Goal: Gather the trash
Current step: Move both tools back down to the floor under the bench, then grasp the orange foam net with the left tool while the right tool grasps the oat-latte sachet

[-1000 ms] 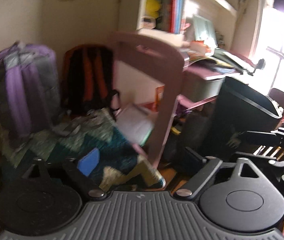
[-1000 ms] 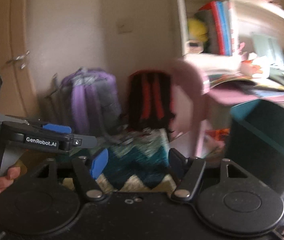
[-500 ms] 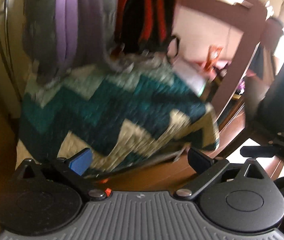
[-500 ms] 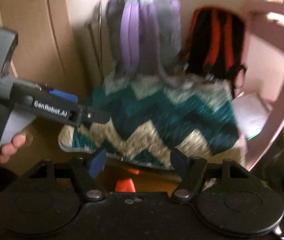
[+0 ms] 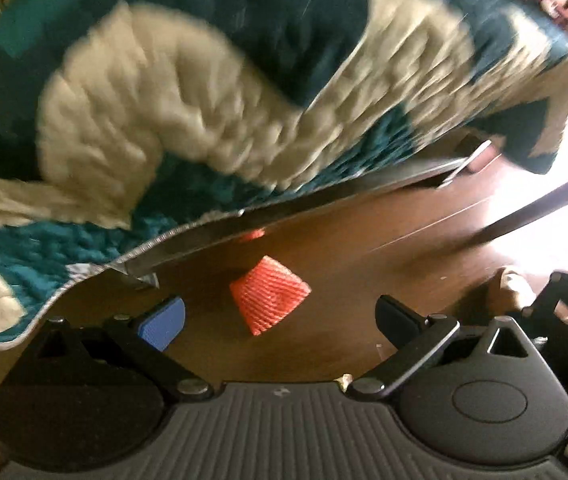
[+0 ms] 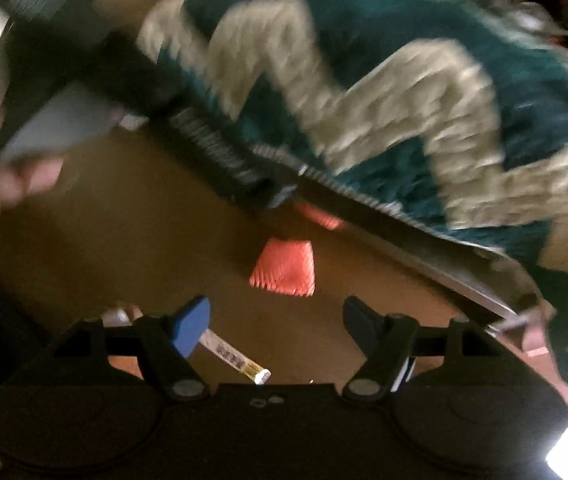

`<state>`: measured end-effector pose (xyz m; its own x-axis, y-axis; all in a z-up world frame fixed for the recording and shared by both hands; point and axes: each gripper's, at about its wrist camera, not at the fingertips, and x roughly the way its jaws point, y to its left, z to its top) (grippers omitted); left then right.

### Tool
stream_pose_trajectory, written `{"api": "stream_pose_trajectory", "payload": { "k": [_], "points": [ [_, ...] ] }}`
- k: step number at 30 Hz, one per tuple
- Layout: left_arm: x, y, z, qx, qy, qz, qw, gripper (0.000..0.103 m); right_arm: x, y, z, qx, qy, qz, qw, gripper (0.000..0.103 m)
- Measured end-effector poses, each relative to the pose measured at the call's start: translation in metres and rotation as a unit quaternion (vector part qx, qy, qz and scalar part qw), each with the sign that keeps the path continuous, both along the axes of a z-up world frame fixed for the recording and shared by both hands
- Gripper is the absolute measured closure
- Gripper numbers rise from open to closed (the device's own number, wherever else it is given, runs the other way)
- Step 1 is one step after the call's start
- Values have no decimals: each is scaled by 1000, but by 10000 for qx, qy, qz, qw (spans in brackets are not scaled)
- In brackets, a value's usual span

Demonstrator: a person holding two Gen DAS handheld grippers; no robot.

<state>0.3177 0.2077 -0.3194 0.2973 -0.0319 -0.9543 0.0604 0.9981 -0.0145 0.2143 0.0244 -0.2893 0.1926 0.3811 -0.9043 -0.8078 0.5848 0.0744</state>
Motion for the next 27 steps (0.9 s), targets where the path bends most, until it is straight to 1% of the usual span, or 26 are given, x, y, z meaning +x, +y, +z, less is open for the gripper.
{"api": "stream_pose_trajectory", "payload": {
  "k": [2,4,6,8,10,12,14,17,19,22,25,27],
  "points": [
    [6,0,-32,211,224,-60,9995,1,-1,11,-28,-131,123,290,9994,30],
    [12,3,-64,264,466,-23,9986,1,-3,22,-55,-200,323,487,9981,30],
    [20,6,-91,186,657,157,9975,1,-4,32,-81,-272,575,647,9959,30],
    [29,13,-117,110,798,429,9958,1,-7,40,-105,-394,728,869,9928,29],
    [36,18,-140,-11,855,670,9941,1,-13,48,-129,-512,787,1231,9880,29],
    [43,23,-163,-46,928,878,9918,1,-19,52,-149,-623,825,1593,9818,29],
    [47,29,-183,-121,1026,1111,9884,1,-26,58,-169,-742,760,1965,9747,29],
    [55,37,-208,-250,1117,1461,9826,1,-37,64,-193,-820,681,2492,9626,29],
    [58,41,-221,-253,1155,1580,9803,1,-44,67,-205,-821,663,2773,9550,29],
    [61,44,-238,-448,1263,1721,9759,2,-53,73,-223,-843,590,3085,9456,31],
    [64,46,-248,-606,1282,1835,9727,2,-57,80,-236,-900,365,3214,9419,31],
    [67,47,-255,-618,1309,1879,9715,2,-57,84,-244,-953,377,3241,9405,32]
  ]
}}
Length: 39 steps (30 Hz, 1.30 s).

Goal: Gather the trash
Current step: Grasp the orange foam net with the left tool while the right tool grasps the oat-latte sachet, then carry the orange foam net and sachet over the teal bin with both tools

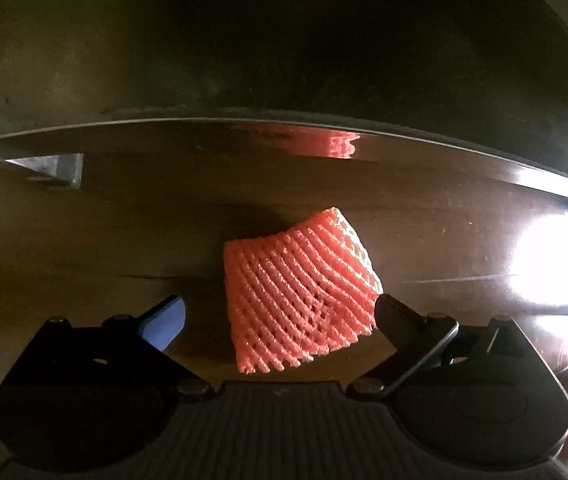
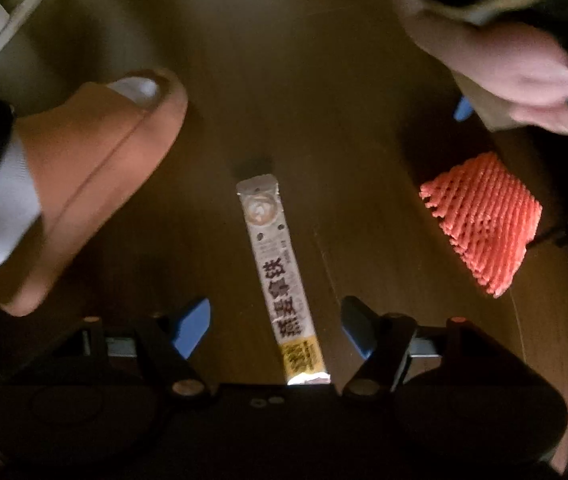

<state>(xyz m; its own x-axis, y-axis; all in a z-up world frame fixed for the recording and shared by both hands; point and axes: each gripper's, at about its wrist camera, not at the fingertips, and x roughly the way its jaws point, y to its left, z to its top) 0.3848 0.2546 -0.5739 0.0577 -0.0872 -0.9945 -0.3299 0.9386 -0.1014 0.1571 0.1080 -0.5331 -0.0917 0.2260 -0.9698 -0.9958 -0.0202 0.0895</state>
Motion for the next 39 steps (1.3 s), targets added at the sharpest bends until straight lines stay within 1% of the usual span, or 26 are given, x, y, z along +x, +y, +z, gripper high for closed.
{"api": "stream_pose_trajectory", "payload": {
  "k": [5,7,10,12,13,15,16,17,18,19,20,21,22,23,24,26,28,29,31,34,36,39],
  "points": [
    [6,2,-13,-115,62,162,9998,2,-1,4,-12,-53,23,56,10000,32],
    [7,1,-18,-119,96,181,9997,2,-1,3,-17,-78,-98,44,9999,33],
    [8,-1,-23,-176,138,206,9995,5,0,1,-24,-187,-231,29,9996,34],
    [10,-1,-27,-215,197,174,9994,11,-1,-1,-29,-288,-368,29,9989,33],
    [10,-1,-30,-189,209,176,9994,13,-2,-2,-30,-255,-422,57,9988,33],
    [10,-4,-32,-122,210,127,9996,13,-3,-2,-30,-252,-428,50,9988,34],
    [11,-5,-33,-81,215,68,9997,14,-3,-1,-30,-244,-427,21,9988,37],
    [10,-9,-31,-24,192,14,9998,18,-3,-1,-29,-210,-425,2,9989,40],
    [10,-11,-29,18,145,-38,9999,21,-4,-2,-28,-154,-427,23,9990,51],
    [8,-15,-27,35,91,-88,9999,25,-6,-2,-26,-85,-428,72,9990,70],
    [7,-18,-26,50,48,-137,9999,31,-6,-1,-22,-65,-417,127,9990,78],
    [7,-19,-23,43,0,-178,9998,36,-9,0,-22,-79,-485,137,9987,80],
    [6,-20,-21,-16,-81,-218,9997,53,-8,1,-21,-95,-473,112,9988,81],
    [6,-20,-20,-153,-140,-247,9995,74,-6,1,-21,-114,-443,48,9989,82],
    [6,-21,-19,-310,-175,-276,9990,81,-3,2,-21,-152,-385,-34,9991,84],
    [7,-26,-14,-205,-258,-404,9986,84,3,1,-20,-274,-265,-290,9989,85],
    [8,-27,-9,-234,-332,-493,9980,85,13,-6,-17,-402,-170,-658,9969,85],
    [8,-27,-5,-235,-368,-516,9977,85,20,-11,-16,-502,-71,-938,9943,85],
    [6,-26,1,-228,-409,-579,9972,85,37,-23,-13,-685,102,-1602,9847,85],
    [1,-29,14,-184,-378,-836,9956,85,62,-47,-5,-963,290,-2666,9585,85],
    [-4,-32,29,-100,-343,-1138,9929,85,74,-62,5,-1097,267,-3116,9435,85],
    [-13,-42,50,-63,-258,-1475,9887,85,88,-83,28,-1177,277,-3739,9196,86]
  ]
}}
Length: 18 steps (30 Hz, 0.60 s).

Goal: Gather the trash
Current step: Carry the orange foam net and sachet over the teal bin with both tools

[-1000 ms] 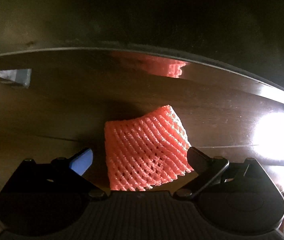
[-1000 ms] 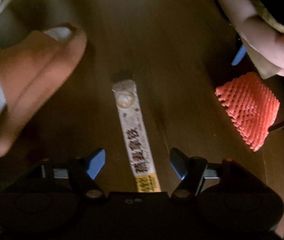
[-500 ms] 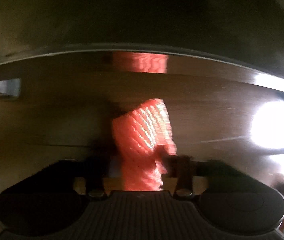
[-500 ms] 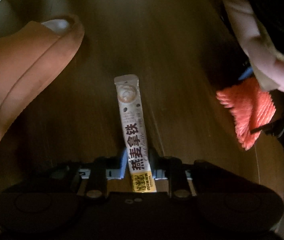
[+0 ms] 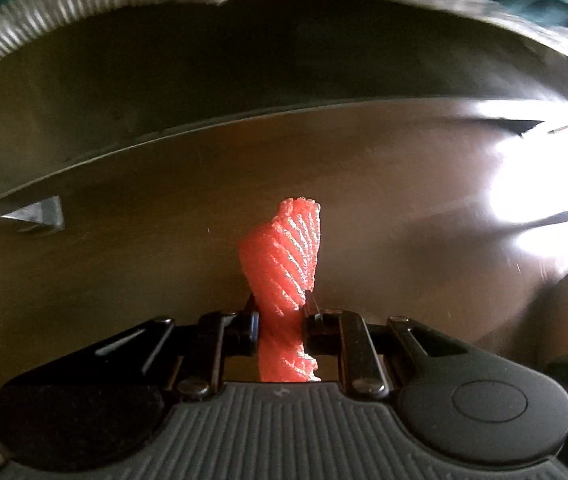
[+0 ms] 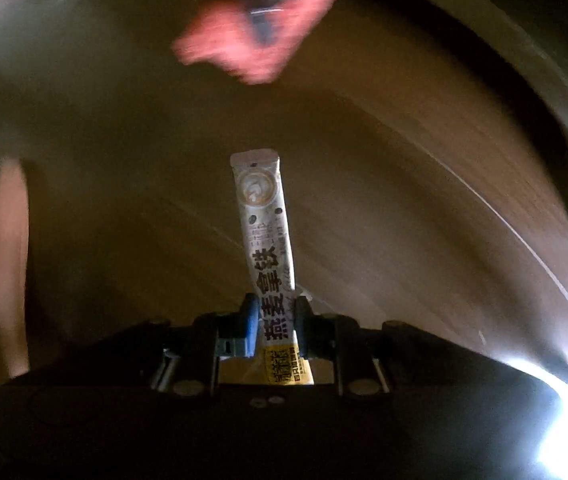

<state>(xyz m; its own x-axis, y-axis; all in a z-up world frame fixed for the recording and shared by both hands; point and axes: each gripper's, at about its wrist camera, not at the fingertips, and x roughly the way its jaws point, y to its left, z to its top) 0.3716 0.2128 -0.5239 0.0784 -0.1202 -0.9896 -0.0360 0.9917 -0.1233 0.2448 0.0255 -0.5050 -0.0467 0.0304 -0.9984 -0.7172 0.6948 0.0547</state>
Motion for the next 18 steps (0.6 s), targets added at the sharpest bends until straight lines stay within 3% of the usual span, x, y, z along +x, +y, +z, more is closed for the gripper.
{"api": "stream_pose_trajectory", "payload": {
  "k": [4,9,14,18],
  "points": [
    [-14,-10,42,-4,-88,-281,9996,85,6,-20,40,104,-48,-659,9978,86],
    [-33,-23,106,-10,-321,-439,9985,85,5,-44,114,542,-342,-1265,9899,86],
    [-51,-44,185,-23,-789,-442,9959,85,12,-78,193,1145,-776,-1865,9727,86],
    [-73,-64,248,-67,-1194,-402,9920,85,-8,-102,260,1705,-1180,-2129,9548,86]
  ]
}}
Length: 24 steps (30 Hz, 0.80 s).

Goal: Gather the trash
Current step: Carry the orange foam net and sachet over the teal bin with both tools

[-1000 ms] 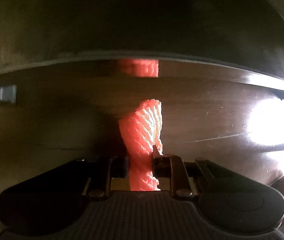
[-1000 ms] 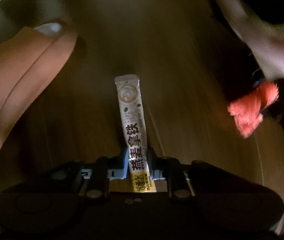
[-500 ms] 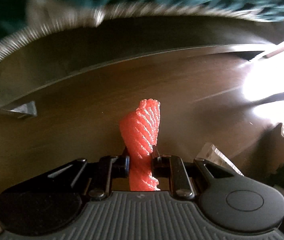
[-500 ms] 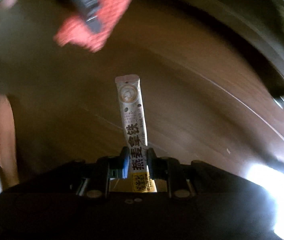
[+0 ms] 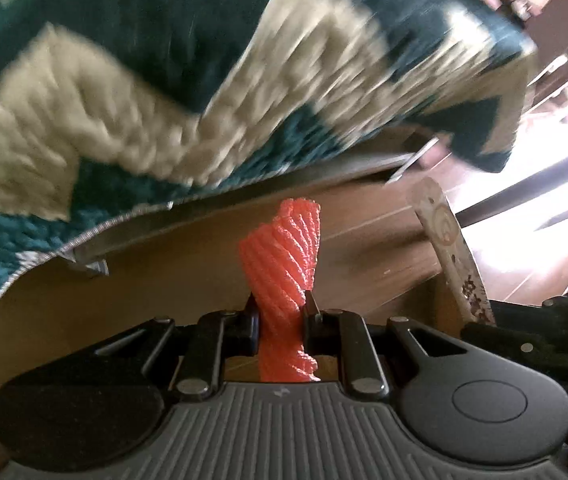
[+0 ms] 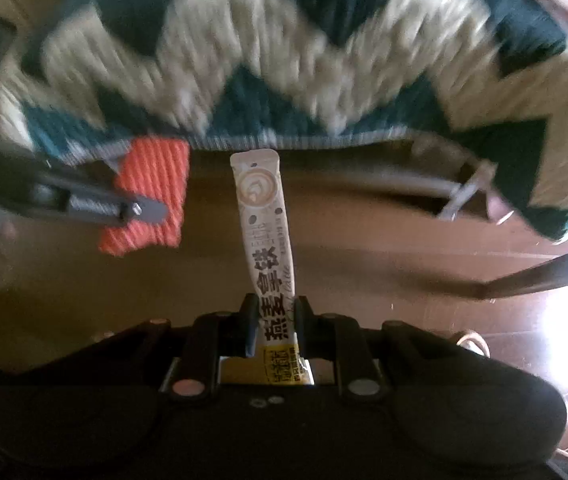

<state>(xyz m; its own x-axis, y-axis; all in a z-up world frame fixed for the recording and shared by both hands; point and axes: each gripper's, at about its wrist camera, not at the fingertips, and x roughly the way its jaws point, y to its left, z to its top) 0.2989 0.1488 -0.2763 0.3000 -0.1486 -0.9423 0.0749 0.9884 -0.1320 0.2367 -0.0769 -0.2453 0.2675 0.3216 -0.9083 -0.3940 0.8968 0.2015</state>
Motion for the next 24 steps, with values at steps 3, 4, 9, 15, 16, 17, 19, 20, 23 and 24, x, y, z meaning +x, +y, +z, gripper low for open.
{"api": "stream_pose_trajectory", "payload": {
  "k": [3,4,9,15,16,17,19,20,23,24],
  "points": [
    [-17,-12,42,46,-375,-13,9993,85,-11,-18,44,350,-364,-112,9987,86],
    [-21,-16,54,52,-486,-15,9988,85,-16,-25,59,460,-487,-160,9976,86],
    [-41,-44,120,62,-1010,-71,9948,85,-39,-58,118,884,-1066,-437,9894,86],
    [-62,-93,203,83,-1740,-370,9840,85,-61,-114,182,1241,-1803,-860,9719,86],
    [-65,-104,214,98,-1831,-432,9821,85,-65,-124,191,1262,-1930,-942,9685,86],
    [-67,-115,225,93,-1923,-491,9801,85,-69,-134,201,1280,-2057,-1019,9648,86],
    [-71,-138,247,87,-2105,-601,9757,85,-78,-156,224,1277,-2294,-1174,9578,86],
    [-73,-150,259,73,-2215,-659,9729,84,-81,-167,234,1282,-2391,-1243,9544,86],
    [-75,-185,295,-31,-2547,-874,9631,84,-87,-198,259,1324,-2671,-1445,9435,86],
    [-75,-197,307,-58,-2655,-944,9595,84,-89,-209,269,1327,-2776,-1513,9394,86]
  ]
}}
